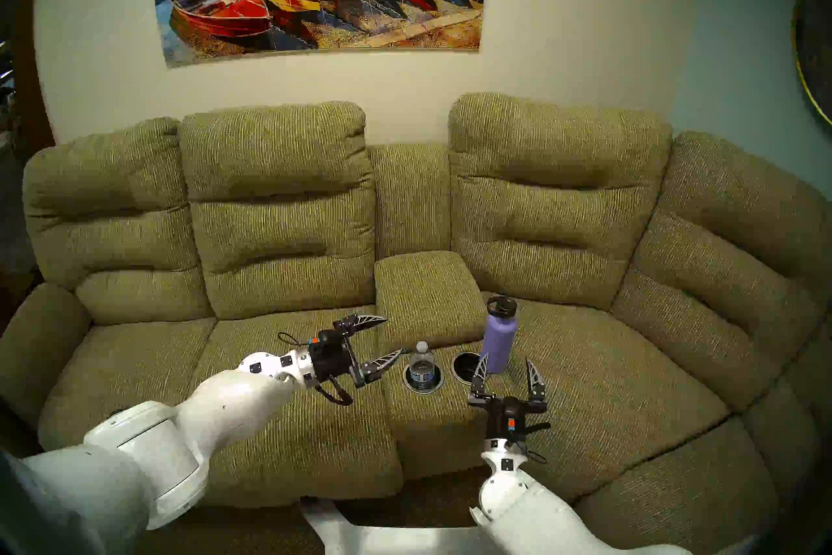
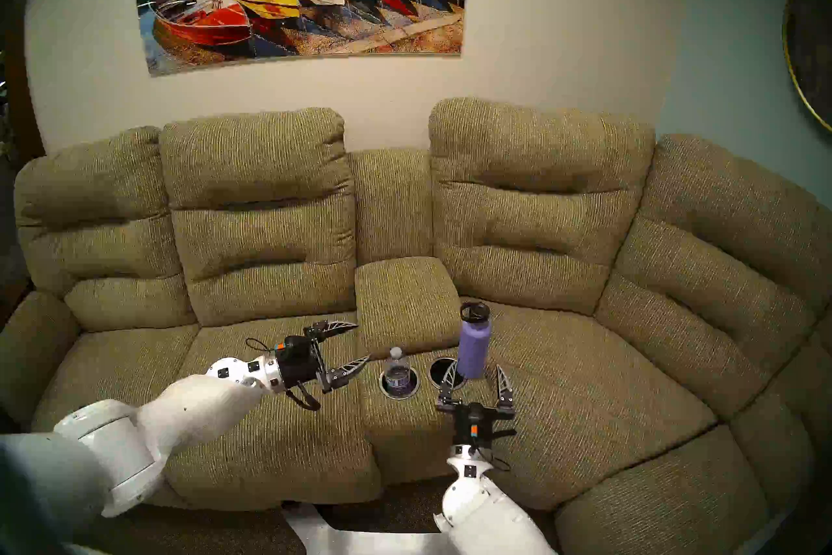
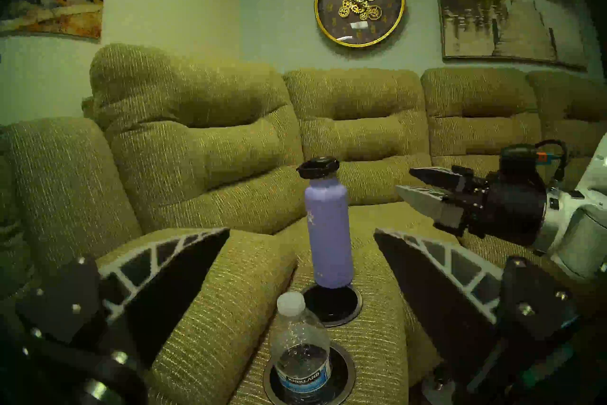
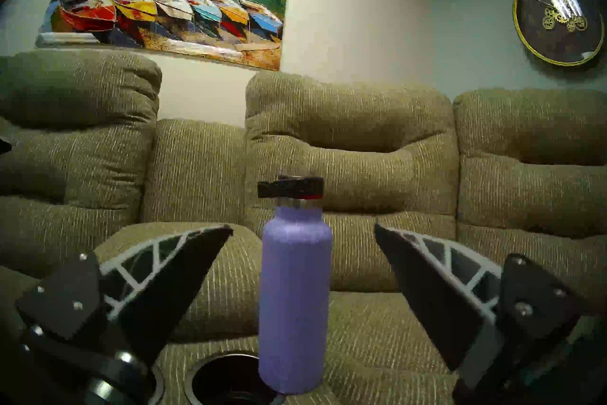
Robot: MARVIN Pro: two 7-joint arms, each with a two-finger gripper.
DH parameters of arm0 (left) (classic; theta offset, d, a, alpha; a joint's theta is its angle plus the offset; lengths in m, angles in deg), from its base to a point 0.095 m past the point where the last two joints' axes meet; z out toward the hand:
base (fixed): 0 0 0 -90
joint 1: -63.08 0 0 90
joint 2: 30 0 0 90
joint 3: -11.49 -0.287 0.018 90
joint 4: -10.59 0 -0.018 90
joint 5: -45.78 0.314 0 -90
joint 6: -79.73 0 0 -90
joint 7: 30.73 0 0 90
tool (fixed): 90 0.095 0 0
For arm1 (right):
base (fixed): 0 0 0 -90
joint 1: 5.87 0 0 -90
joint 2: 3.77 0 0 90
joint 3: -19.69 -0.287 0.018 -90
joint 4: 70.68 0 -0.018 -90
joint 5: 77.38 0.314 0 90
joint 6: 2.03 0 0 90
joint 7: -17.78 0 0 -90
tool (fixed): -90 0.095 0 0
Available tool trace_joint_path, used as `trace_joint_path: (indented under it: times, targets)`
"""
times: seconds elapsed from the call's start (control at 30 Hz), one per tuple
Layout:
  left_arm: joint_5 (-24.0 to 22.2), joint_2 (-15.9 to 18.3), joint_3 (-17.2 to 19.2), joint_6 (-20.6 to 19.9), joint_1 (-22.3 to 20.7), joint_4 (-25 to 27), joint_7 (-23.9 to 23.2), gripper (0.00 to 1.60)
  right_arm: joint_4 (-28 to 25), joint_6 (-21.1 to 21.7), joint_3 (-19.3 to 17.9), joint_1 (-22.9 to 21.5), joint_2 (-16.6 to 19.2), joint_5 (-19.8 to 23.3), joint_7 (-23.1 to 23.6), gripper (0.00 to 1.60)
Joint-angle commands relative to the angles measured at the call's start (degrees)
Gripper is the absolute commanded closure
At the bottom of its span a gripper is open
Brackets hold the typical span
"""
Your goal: Put bottles into cup holders
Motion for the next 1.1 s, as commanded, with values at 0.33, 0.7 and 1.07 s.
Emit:
trace_joint_path:
  times: [0.33, 0.7, 1.07]
  targets:
    - [-1.8, 5.6, -0.4, -0.4, 3.1, 10.1, -3.9, 0.0, 4.5, 10.5, -5.7, -12.6, -7.0, 2.4, 3.4, 0.0]
    - [-2.5, 7.7, -0.5, -1.5, 4.3, 13.8, -3.5, 0.0, 11.3, 15.3, -8.8, -19.3, -8.1, 4.3, 6.4, 0.0]
    - [-3.0, 8.8, -0.4, -3.0, 4.9, 15.8, -4.0, 0.0, 18.3, 19.4, -10.8, -25.8, -8.3, 5.3, 9.4, 0.0]
